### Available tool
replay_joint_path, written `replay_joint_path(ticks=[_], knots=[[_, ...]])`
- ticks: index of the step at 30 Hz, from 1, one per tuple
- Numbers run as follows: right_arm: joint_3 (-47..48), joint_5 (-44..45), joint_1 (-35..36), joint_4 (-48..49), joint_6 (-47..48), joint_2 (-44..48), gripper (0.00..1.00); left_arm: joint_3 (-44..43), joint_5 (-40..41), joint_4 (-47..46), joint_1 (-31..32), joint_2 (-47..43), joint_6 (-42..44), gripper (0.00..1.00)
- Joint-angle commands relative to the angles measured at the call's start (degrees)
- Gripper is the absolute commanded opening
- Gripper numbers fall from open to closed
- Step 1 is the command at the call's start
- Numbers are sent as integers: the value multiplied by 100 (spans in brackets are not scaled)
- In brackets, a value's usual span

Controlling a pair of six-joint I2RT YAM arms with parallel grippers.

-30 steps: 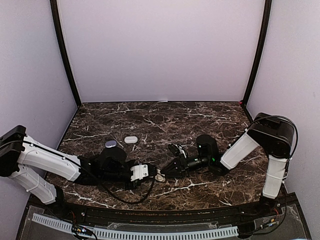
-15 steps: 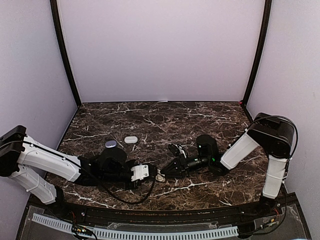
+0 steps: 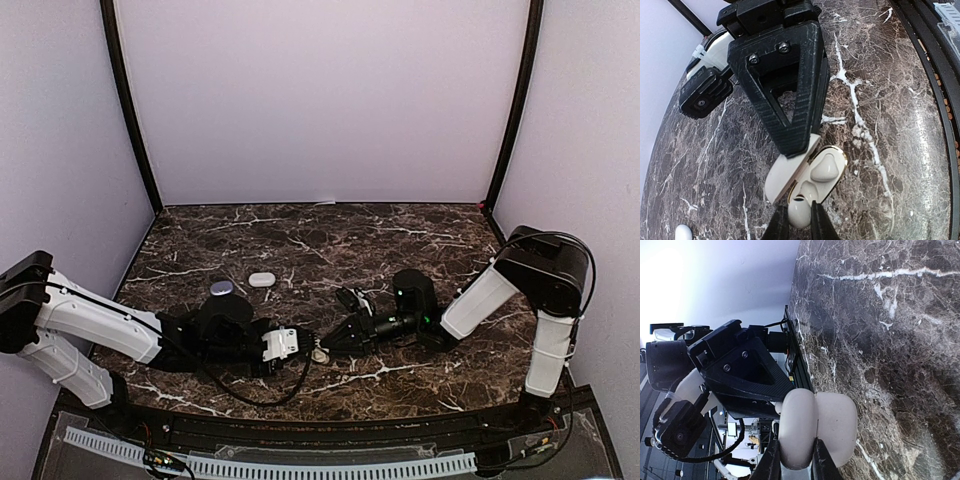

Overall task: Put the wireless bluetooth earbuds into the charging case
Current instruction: Insert the left earbud into the left side groove of the charging case.

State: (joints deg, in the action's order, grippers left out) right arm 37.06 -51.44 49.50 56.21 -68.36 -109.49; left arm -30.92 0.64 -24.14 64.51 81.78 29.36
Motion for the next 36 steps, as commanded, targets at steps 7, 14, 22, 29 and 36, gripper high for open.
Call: replay_joint_path(ticks=[7, 14, 22, 29, 36], knots=[[-26, -88, 45, 330, -76, 65, 13, -148, -106, 37, 44, 103, 56, 13], [-34, -77, 64, 376, -115, 58, 13, -203, -65, 16, 70, 191, 13, 19], [-59, -85, 74, 520, -200, 15, 13, -223, -64, 52, 84, 233, -44, 24], [-83, -79, 82, 566, -217, -10, 13, -197, -67, 82, 95, 149, -142, 31], [-122, -82, 81, 707, -300, -104, 13, -146, -49, 206, 105, -147, -379, 37]])
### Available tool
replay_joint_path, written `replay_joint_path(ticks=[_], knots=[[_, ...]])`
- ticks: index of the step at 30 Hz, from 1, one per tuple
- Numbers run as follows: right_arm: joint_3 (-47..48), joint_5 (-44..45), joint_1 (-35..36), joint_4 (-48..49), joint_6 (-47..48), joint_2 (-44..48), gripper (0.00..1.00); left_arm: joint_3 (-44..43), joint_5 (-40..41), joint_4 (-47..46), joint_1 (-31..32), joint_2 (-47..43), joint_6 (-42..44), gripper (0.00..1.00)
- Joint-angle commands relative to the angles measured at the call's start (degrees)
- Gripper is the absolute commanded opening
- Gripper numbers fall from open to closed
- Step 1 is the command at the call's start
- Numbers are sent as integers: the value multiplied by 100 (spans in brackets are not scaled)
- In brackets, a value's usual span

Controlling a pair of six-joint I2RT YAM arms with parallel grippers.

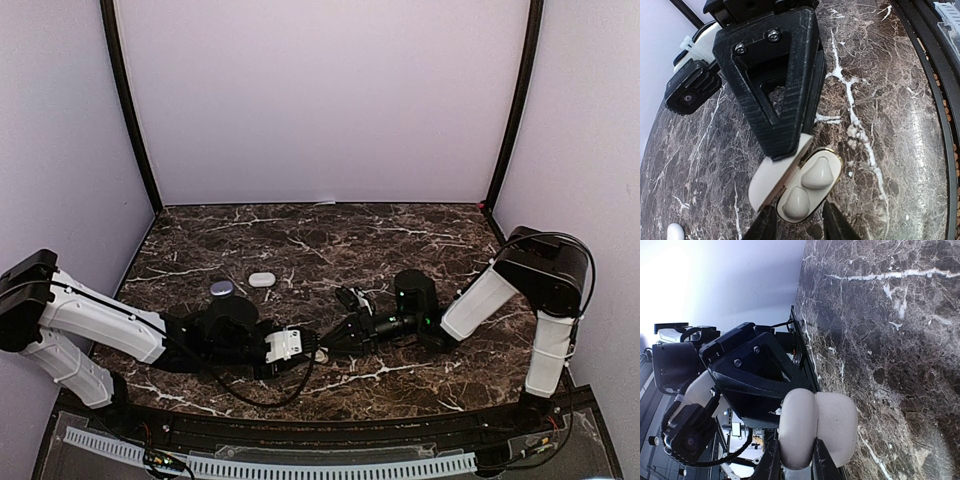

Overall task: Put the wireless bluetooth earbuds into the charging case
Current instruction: Insert the left earbud into the left side groove of the charging case.

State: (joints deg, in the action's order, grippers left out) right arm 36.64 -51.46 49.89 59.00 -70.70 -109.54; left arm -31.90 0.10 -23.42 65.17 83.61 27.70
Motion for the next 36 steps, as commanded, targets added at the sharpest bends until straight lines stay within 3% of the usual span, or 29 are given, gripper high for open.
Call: replay_joint_path(ticks=[1, 9, 14, 20, 36], knots=[[-74, -83, 34, 428, -86, -124, 13, -29, 8, 174, 38, -414, -264, 38], [39, -140, 39, 629, -134, -235, 13, 411, 36, 296, 36, -1293, -871, 59], [62, -145, 40, 580, -130, -166, 13, 807, 165, 137, -54, -1609, -1706, 68], [39, -183, 43, 485, -107, 37, 13, 1565, -1198, -1017, -757, -1697, -2457, 70], [397, -348, 269, -180, 158, 571, 13, 2096, -2384, -3817, -1124, -397, -2197, 72]])
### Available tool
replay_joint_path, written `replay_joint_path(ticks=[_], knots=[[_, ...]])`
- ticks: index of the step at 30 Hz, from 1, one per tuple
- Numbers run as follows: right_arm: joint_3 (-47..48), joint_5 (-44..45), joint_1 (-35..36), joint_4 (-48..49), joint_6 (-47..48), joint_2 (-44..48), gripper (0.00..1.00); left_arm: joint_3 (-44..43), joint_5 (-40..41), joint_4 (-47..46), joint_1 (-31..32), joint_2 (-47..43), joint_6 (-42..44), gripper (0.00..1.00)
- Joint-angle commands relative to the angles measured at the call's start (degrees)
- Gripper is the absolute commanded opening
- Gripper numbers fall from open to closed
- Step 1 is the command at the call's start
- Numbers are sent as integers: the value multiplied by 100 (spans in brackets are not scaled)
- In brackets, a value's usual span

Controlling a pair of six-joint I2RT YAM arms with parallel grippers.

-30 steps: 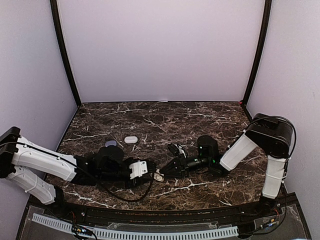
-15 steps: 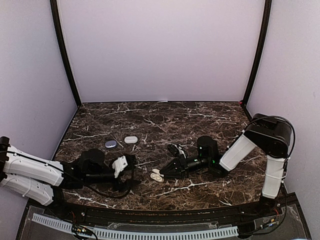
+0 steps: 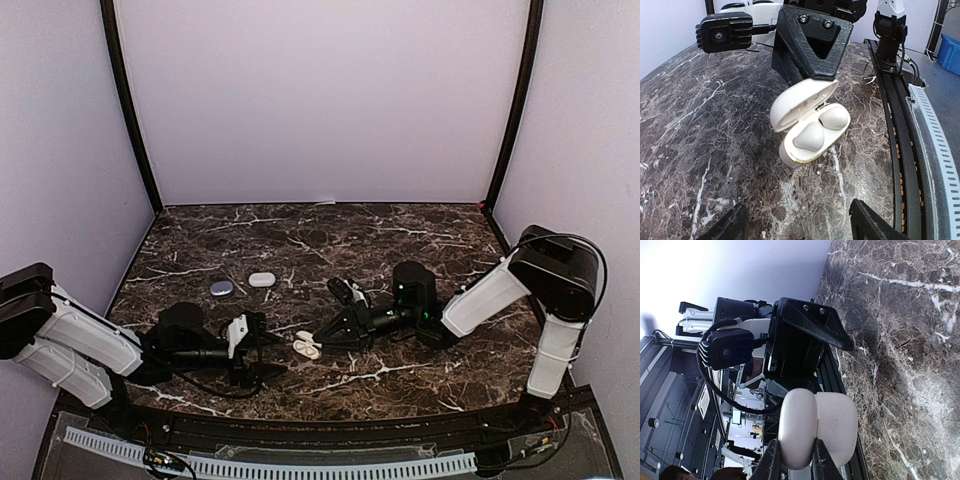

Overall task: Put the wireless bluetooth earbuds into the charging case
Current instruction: Insert the left earbud into the left side groove of the charging case, then pass from the right arm to the left

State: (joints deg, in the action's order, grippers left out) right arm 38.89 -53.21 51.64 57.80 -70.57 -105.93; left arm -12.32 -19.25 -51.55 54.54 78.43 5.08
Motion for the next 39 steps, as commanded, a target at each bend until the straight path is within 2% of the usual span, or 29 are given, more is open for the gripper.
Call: replay_joint_path(ticks=[1, 6, 11, 19, 27, 34, 39], knots=[[208, -184, 107, -117, 181, 219, 13, 146, -495, -1104, -75, 166, 92, 72], [294, -215, 145, -295, 279, 298, 13, 468, -1156, -2428, -398, 428, -84, 71], [356, -233, 162, -383, 337, 344, 13, 345, -1736, -2736, -539, 930, -85, 70], [344, -238, 172, -396, 370, 405, 13, 317, -2130, -3732, -559, 1601, -180, 69], [379, -269, 176, -448, 397, 415, 13, -35, -2307, -3258, -560, 1712, -86, 65], [358, -287, 174, -445, 409, 446, 13, -135, -1974, -3065, -564, 1796, -62, 66], [412, -325, 187, -441, 408, 435, 13, -404, -2173, -2708, -563, 1913, -13, 67]])
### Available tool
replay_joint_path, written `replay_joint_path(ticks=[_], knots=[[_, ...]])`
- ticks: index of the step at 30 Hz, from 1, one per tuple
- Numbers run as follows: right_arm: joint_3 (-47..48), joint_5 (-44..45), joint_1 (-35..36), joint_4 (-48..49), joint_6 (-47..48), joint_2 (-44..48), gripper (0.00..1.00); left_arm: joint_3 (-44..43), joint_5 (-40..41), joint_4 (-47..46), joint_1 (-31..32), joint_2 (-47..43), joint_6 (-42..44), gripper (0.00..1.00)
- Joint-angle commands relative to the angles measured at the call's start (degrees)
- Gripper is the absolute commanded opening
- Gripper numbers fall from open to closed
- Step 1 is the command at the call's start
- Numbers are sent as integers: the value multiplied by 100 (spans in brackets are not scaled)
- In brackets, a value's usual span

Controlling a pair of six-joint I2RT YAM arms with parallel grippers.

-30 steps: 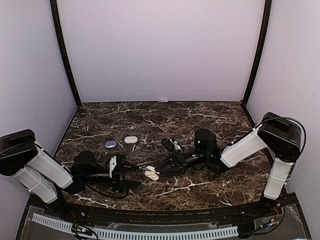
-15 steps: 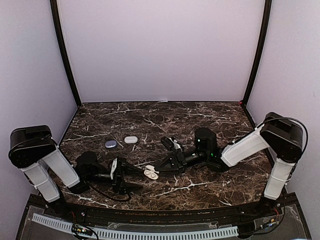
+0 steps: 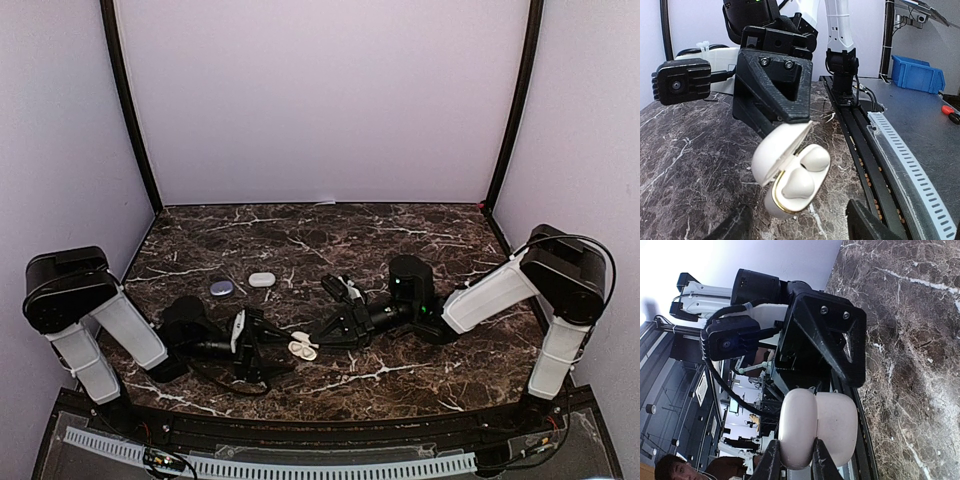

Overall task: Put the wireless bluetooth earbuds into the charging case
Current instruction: Pass from the right arm to the left

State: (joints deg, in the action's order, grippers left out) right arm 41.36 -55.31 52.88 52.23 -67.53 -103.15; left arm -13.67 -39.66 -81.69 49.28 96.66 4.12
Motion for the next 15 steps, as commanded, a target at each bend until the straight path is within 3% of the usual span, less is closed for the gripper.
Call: replay_joint_path(ticks=[1, 6, 15], knots=[[183, -120, 64, 113, 100, 143, 13, -314, -174, 314, -38, 118, 88, 66], [267, -147, 77, 121, 103, 69, 13, -499, -281, 407, -33, 190, 137, 61], [334, -164, 73, 60, 166, 46, 13, -558, -361, 532, -32, 220, 95, 40]])
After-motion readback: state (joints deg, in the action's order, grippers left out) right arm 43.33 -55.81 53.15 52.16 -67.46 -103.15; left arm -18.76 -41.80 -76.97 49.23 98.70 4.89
